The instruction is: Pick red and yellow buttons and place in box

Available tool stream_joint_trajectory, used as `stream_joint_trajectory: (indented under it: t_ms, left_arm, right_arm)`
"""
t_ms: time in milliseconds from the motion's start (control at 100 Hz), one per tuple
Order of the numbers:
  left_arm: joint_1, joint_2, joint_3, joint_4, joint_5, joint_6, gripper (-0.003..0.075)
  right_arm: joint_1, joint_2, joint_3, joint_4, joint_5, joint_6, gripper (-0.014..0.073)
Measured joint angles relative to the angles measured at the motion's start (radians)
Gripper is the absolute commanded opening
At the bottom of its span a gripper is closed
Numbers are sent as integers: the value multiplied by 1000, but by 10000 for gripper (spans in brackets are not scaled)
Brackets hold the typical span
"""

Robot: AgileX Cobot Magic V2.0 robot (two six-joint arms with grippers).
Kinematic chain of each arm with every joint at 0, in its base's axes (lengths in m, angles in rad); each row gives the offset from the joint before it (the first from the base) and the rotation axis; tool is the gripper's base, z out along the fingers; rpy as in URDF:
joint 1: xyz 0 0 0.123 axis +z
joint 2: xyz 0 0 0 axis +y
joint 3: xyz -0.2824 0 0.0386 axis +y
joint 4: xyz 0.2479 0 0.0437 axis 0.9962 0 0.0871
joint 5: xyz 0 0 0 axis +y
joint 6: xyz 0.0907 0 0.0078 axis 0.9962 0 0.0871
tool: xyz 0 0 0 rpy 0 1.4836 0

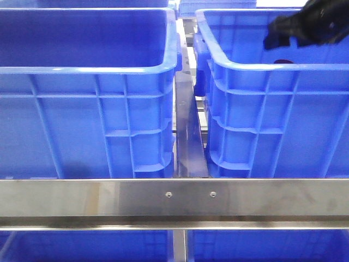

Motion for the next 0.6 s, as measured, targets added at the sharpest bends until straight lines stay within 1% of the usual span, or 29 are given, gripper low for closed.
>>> stream_joint_trajectory:
  t_ms: [210, 600]
  left_arm:
    - [0, 0, 0, 0, 0, 0, -19]
    - [0, 0, 0, 0, 0, 0, -19]
  right_arm:
    - [0, -205, 133, 0, -18, 9, 583]
    - [0, -697, 429, 0, -72, 81, 583]
